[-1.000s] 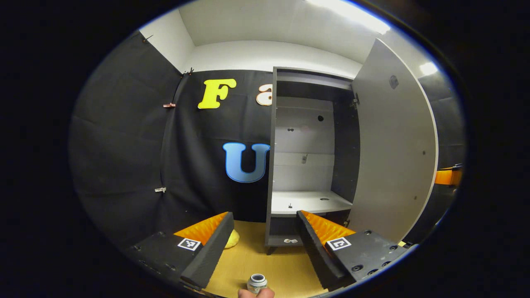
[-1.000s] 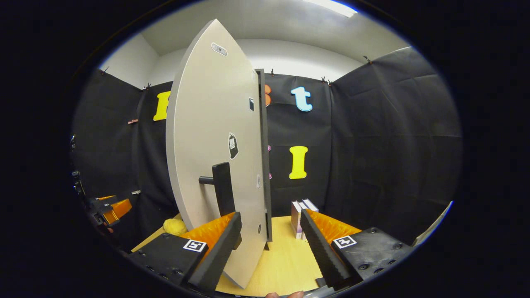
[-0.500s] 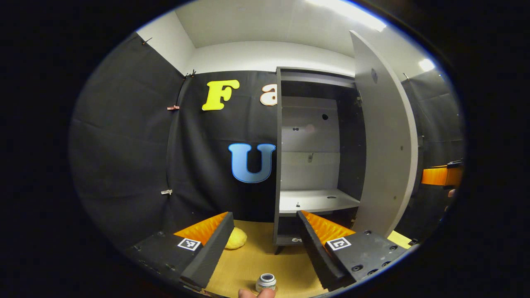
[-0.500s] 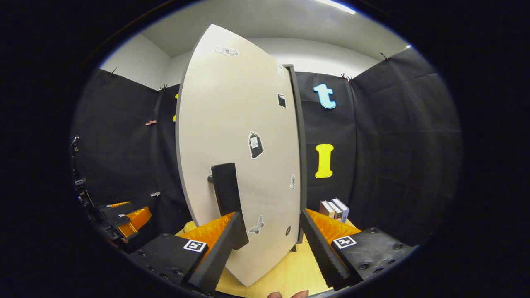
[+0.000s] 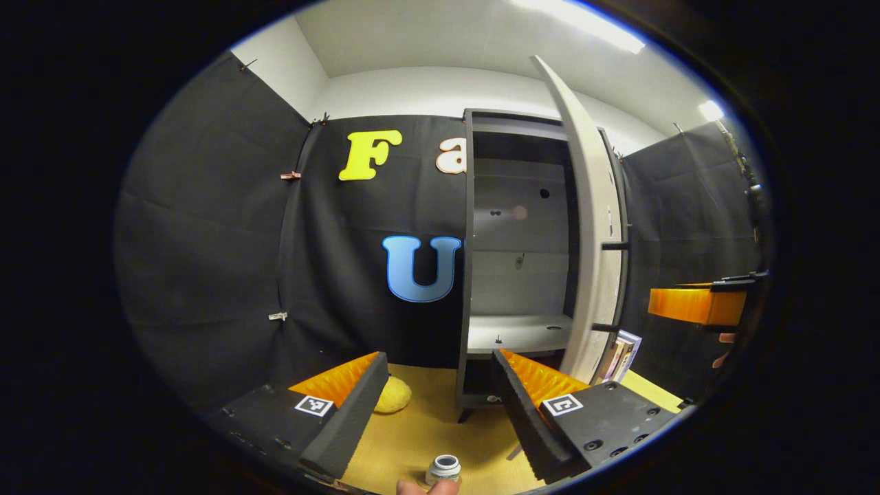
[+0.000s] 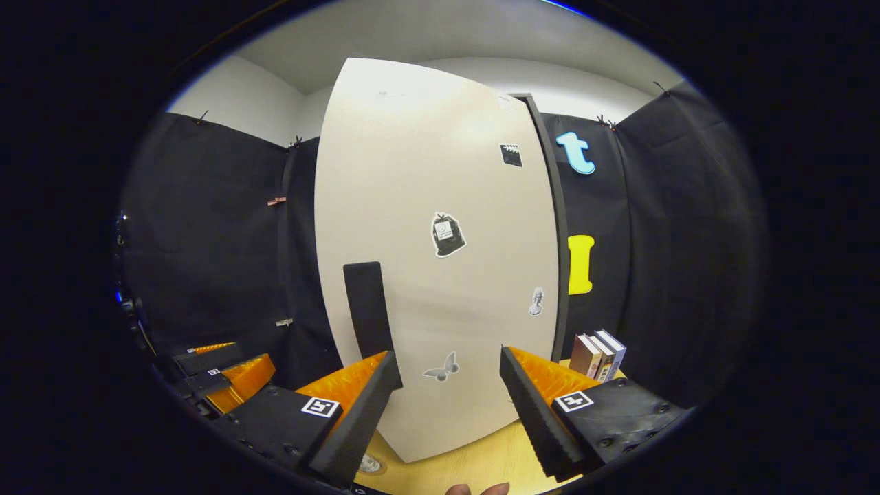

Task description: Open the cabinet door with the right hand, grasp the bottle in the cabinet with the left hand and place it on the coaster, then close the cabinet door with the right hand.

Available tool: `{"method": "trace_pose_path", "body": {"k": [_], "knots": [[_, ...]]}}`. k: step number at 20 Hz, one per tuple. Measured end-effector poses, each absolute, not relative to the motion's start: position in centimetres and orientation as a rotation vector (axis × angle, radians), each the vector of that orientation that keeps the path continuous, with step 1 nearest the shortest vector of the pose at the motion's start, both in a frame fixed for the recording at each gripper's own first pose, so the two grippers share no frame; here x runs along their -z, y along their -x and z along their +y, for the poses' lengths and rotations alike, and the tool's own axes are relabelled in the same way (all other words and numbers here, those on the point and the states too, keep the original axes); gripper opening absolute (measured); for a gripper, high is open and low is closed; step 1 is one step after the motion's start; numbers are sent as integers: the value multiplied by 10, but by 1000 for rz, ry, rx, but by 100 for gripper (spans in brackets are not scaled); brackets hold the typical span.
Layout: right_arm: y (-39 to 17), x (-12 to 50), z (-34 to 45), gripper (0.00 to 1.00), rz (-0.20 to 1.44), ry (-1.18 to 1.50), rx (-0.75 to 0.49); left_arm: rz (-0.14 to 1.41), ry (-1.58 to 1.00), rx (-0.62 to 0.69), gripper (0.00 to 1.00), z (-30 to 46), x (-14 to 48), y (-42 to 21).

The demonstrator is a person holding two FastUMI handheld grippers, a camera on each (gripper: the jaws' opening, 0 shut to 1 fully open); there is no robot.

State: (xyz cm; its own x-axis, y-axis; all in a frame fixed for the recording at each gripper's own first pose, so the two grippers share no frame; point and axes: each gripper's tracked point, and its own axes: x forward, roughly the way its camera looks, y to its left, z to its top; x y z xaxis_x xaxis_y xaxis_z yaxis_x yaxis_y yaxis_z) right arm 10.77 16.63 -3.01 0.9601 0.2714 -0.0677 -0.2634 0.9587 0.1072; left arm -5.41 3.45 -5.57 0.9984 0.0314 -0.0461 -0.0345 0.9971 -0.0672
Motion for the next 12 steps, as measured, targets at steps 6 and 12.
{"method": "trace_pose_path", "body": {"k": [6, 12], "knots": [[-107, 28, 165, 97, 71, -90, -259, 36, 50, -24, 95, 32, 50, 52], [-108, 23, 164, 97, 52, -89, -247, 22, 38, -1, 94, 24, 44, 56]]}}
